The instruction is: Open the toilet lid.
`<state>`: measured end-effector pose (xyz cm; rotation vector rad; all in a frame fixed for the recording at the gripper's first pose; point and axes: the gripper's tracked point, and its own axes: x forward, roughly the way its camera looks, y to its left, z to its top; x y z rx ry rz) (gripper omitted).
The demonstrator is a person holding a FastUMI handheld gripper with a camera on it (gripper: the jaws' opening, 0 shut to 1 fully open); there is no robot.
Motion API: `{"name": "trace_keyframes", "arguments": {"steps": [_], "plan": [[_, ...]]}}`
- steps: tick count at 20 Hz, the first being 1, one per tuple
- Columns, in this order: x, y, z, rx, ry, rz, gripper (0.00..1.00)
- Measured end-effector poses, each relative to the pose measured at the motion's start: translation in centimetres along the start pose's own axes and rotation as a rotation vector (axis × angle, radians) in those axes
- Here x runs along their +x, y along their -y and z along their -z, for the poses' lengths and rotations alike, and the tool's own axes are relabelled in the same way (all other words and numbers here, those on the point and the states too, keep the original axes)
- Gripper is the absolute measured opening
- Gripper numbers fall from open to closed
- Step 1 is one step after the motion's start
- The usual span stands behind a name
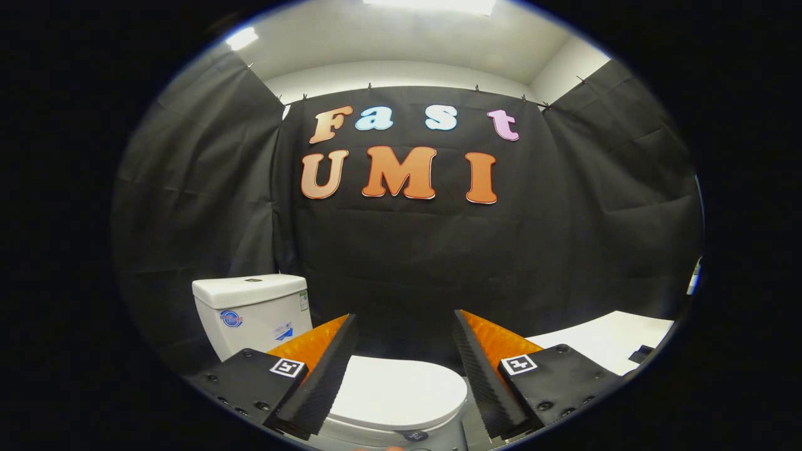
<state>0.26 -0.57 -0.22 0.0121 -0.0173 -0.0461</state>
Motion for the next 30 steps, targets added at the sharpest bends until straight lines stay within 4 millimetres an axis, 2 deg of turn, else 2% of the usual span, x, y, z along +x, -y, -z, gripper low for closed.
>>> {"name": "trace_keyframes", "arguments": {"steps": [3,8,11,13,18,22,25,30], "plan": [[0.1,1.0,-0.6,0.026,0.023,0.038,0.98],[1.4,0.6,1.0,0.117,-0.006,0.037,0.98],[3.4,1.1,-1.0,0.254,0.057,0.041,0.99],[3.7,2.4,-0.7,0.283,0.075,0.079,0.99],[2.4,4.1,3.4,0.381,0.048,0.165,0.99],[1.5,3.3,7.0,0.486,0.03,0.165,0.99],[0.9,1.8,9.6,0.544,-0.003,0.13,0.99],[0.4,1.9,13.4,0.627,-0.019,0.148,0.99]]}}
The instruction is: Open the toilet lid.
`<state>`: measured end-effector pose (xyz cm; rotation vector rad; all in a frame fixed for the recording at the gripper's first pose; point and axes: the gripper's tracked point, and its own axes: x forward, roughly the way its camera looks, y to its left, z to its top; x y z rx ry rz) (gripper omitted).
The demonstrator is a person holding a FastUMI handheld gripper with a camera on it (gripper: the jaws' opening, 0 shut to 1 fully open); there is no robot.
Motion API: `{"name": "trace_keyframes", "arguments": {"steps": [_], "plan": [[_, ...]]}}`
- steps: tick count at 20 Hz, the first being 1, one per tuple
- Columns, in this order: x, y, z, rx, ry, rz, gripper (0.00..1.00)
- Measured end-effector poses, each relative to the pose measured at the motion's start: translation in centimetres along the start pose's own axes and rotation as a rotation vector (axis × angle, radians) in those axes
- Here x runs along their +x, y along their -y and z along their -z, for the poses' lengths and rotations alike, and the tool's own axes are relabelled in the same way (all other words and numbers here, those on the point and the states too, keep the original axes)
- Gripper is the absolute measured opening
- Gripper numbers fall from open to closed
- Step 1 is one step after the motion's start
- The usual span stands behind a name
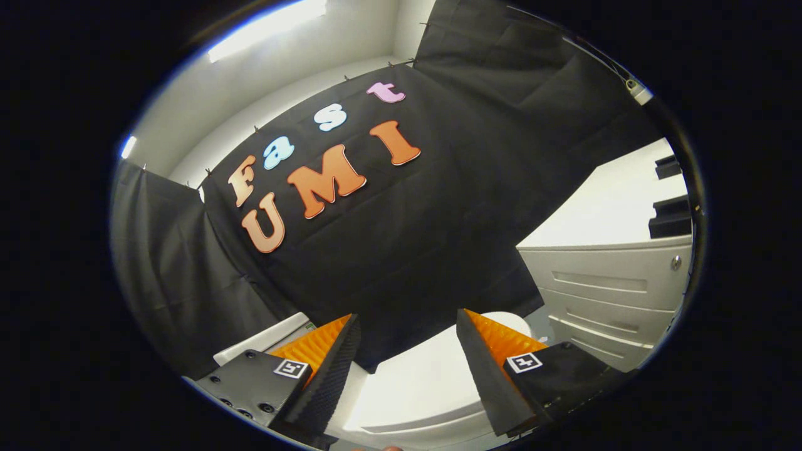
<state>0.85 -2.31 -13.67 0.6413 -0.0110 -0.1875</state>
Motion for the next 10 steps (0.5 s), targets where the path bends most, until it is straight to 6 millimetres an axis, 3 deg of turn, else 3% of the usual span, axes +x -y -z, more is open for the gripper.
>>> {"name": "trace_keyframes", "arguments": {"steps": [4,10], "plan": [[0.0,1.9,2.4,0.076,-0.008,0.025,0.99],[-0.7,6.3,6.7,0.202,-0.028,0.101,0.99]]}}
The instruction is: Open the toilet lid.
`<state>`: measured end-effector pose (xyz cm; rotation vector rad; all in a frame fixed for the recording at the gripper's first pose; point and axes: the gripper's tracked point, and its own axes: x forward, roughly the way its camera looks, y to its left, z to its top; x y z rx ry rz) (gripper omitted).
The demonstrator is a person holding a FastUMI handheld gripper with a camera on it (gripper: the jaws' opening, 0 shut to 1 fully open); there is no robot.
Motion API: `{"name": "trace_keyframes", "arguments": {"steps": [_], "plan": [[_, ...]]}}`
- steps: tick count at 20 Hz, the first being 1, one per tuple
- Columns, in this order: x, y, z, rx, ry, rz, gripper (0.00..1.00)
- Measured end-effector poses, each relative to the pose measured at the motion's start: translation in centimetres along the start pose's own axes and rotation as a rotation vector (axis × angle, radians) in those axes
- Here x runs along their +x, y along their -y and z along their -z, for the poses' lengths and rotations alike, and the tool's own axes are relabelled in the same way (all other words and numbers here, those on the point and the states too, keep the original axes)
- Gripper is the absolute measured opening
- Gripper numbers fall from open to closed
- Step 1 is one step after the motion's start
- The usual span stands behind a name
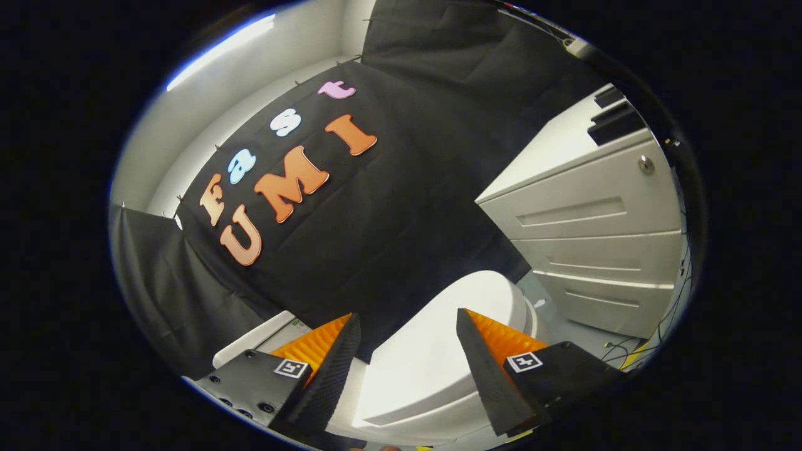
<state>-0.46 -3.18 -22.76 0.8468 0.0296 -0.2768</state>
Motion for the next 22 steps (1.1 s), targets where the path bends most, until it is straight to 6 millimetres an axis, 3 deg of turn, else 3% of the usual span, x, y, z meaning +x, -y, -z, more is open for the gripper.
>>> {"name": "trace_keyframes", "arguments": {"steps": [8,16,18,22], "plan": [[-1.5,6.7,6.1,0.193,-0.14,0.095,0.99],[-1.0,10.8,7.3,0.361,-0.102,0.142,0.99],[-1.5,12.8,8.1,0.408,-0.086,0.175,0.97],[-1.1,14.6,9.7,0.472,-0.098,0.195,0.96]]}}
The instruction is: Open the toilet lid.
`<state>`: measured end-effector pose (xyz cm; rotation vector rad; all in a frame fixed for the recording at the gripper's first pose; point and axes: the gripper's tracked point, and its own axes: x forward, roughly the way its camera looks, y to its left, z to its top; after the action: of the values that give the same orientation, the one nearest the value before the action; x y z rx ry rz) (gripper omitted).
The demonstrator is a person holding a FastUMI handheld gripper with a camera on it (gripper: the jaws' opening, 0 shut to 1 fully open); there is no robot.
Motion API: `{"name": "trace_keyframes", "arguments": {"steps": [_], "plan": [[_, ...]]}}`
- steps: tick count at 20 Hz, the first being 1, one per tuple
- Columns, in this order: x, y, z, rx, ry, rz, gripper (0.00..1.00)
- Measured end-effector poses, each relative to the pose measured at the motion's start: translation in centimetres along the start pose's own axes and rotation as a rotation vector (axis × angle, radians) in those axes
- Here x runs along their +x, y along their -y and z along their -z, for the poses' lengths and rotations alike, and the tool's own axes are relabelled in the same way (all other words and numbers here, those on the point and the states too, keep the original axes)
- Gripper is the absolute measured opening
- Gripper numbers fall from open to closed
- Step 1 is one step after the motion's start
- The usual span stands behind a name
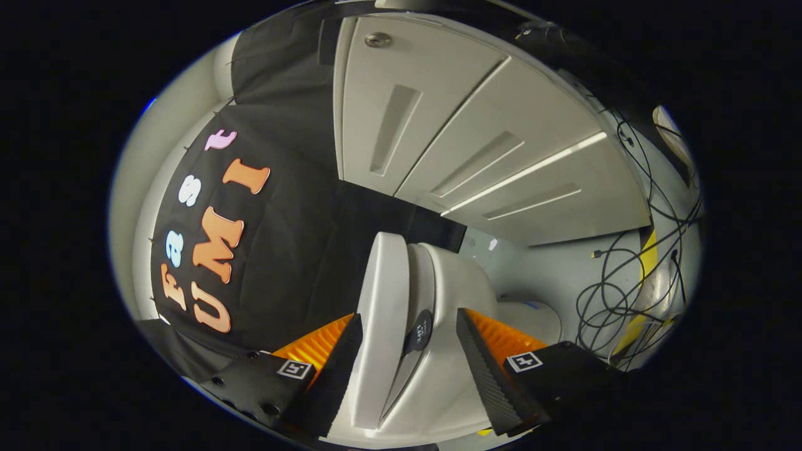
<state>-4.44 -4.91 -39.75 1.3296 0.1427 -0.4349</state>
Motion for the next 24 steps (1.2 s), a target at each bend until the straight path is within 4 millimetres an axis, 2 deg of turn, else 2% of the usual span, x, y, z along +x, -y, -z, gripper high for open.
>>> {"name": "trace_keyframes", "arguments": {"steps": [1,4,7,8,10,12,15,16,20,24], "plan": [[0.4,0.1,0.4,0.007,-0.01,-0.005,0.96],[1.4,0.6,1.1,0.029,-0.03,-0.017,0.86],[2.0,0.9,0.9,0.06,-0.015,-0.031,0.72],[2.2,1.2,1.1,0.053,-0.02,-0.024,0.61],[2.9,1.8,1.6,0.028,-0.033,-0.004,0.53],[3.0,1.7,1.6,0.036,-0.051,-0.003,0.44],[3.5,0.8,1.3,0.042,-0.057,-0.022,0.37],[3.8,0.8,1.4,0.04,-0.066,-0.014,0.23],[3.8,0.4,0.9,0.102,-0.045,-0.031,0.1],[3.5,-0.2,0.9,0.08,-0.037,-0.024,0.08]]}}
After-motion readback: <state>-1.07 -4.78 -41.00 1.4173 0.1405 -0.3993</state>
